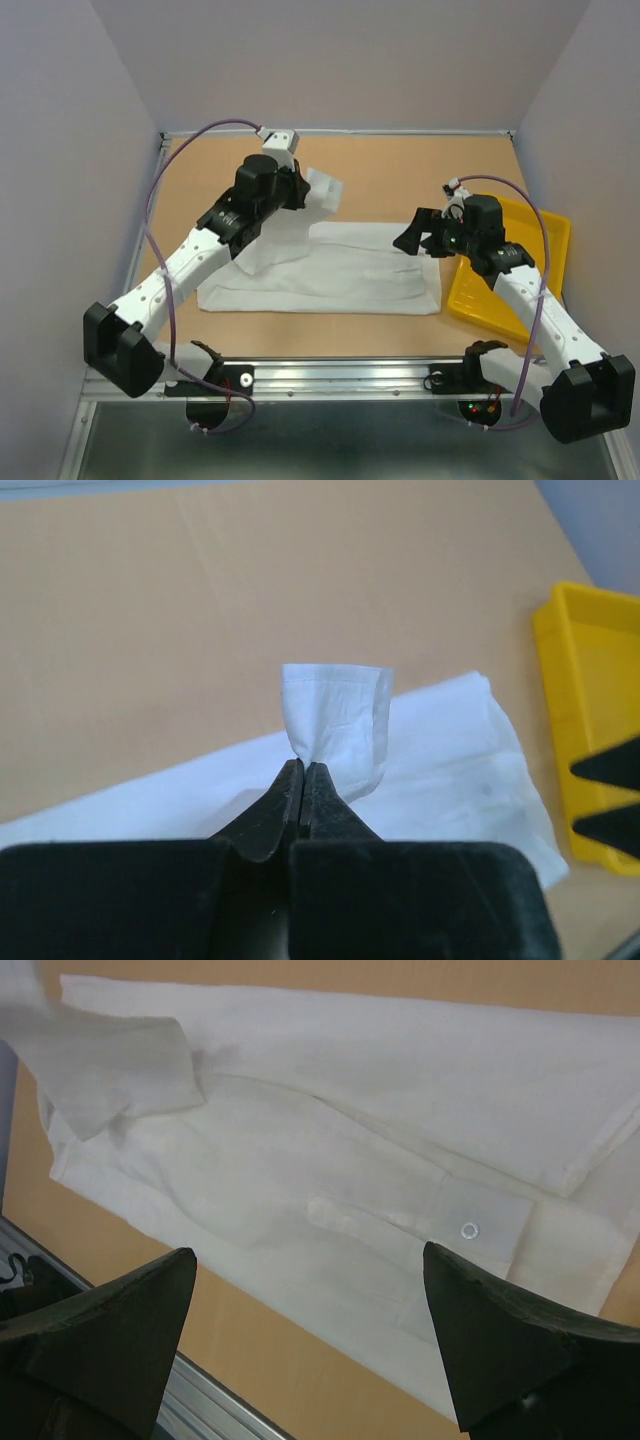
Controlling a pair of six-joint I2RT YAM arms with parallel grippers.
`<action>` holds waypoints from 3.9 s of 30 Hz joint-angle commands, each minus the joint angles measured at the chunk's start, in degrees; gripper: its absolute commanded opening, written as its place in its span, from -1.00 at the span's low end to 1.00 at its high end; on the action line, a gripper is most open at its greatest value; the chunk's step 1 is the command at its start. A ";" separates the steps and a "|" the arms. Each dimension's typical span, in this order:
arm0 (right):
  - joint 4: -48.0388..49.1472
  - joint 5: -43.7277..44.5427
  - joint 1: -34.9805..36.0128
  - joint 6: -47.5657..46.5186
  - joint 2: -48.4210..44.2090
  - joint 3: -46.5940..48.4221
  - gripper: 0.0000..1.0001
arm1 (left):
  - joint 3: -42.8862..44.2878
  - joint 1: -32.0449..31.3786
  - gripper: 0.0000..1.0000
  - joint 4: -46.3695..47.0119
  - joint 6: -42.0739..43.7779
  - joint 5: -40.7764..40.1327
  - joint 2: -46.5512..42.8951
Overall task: Fold and stack the long sleeve shirts
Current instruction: Fold the shirt
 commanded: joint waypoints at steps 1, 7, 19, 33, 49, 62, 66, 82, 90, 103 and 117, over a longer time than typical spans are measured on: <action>0.10 1.74 0.54 -1.22 -2.46 3.94 1.00 | -8.97 -7.88 -1.00 0.11 2.28 5.42 -5.07; -0.34 3.15 0.54 -2.18 -5.63 2.01 1.00 | -18.56 -20.64 -1.00 5.29 -1.14 6.84 -10.54; -2.01 -4.05 3.17 -5.26 -10.21 -5.73 0.99 | -23.22 -34.19 -0.54 8.64 -0.27 3.50 -4.49; -2.80 6.84 17.94 -4.74 0.16 -3.71 0.89 | -22.25 -20.04 0.86 3.19 -4.74 -3.53 -11.77; -1.22 18.09 18.03 -1.65 15.71 0.95 0.67 | -12.52 19.24 0.80 -3.75 -6.42 -5.47 5.87; 2.56 20.91 18.03 -4.11 30.21 6.57 0.66 | -4.07 31.01 0.75 -2.79 -8.62 -3.62 24.68; 2.73 22.13 18.03 -6.23 32.94 9.56 0.66 | -0.64 32.60 0.75 -2.35 -8.18 -4.49 28.99; -7.63 23.45 39.19 -10.63 18.80 7.99 0.72 | -0.54 33.13 0.89 -1.90 -5.28 -8.19 17.06; -11.06 27.93 55.28 -5.00 24.68 9.12 0.43 | -8.10 31.81 0.91 -1.38 -4.14 -10.39 0.10; -11.33 34.08 62.85 0.54 35.84 9.92 0.22 | -19.89 31.81 0.91 2.48 -3.52 -10.74 -11.96; -13.61 32.54 64.00 -0.86 32.96 12.02 -0.99 | -18.83 31.81 0.91 2.22 -3.08 -10.65 -9.85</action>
